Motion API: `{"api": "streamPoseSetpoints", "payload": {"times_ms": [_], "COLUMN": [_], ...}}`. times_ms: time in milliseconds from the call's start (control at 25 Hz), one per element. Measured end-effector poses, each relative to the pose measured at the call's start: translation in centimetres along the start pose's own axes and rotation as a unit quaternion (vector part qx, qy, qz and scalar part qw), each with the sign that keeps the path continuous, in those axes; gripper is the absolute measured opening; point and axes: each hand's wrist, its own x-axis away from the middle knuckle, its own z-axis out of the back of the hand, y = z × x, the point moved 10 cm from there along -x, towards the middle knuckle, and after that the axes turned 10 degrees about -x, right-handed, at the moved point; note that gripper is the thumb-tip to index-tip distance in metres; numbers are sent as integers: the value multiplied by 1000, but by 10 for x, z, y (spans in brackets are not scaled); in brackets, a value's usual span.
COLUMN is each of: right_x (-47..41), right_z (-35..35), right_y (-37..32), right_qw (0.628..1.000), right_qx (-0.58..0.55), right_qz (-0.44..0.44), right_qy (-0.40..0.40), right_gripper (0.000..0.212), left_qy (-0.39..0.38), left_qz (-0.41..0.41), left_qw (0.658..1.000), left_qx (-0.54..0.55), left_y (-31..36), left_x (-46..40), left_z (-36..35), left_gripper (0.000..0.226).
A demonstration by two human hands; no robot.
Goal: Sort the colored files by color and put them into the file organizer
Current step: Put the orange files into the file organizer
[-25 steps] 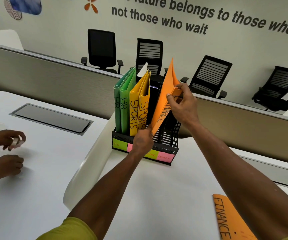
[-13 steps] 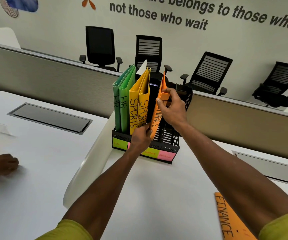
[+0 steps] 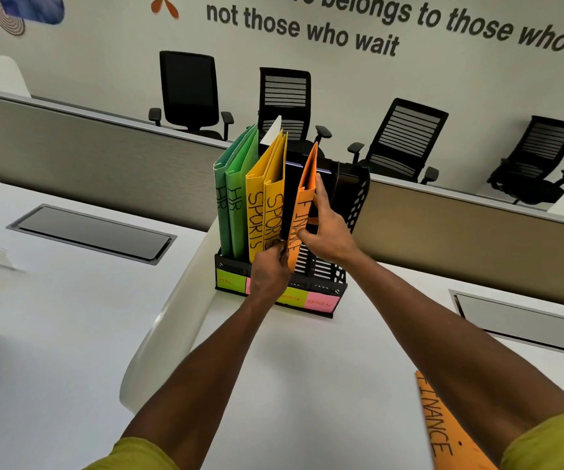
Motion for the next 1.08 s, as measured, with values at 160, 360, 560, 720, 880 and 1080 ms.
{"api": "streamPoseSetpoints", "payload": {"times_ms": [160,360,560,720,880,1080], "right_x": [16,33,63,85,114,151], "right_z": [-1,1,13,35,61,102], "right_y": [6,5,11,20,30,47], "right_qw": [1000,1000,999,998,997,994], "right_qx": [0,-3,6,20,21,46], "right_qz": [-9,-23,-44,-58,-58,-84], "right_qy": [1,-3,-2,16,39,57], "right_gripper": [117,117,113,108,105,102], "left_qy": [-5,-9,-23,6,-30,-46], "left_qz": [-9,-10,-25,-5,-39,-70], "left_qw": [1000,1000,999,999,998,996], "left_qx": [6,8,-4,-38,-46,-31], "left_y": [6,15,39,59,89,134], "left_x": [7,15,30,36,52,73], "left_z": [8,18,21,31,17,-4], "left_gripper": [15,19,31,37,43,46]}}
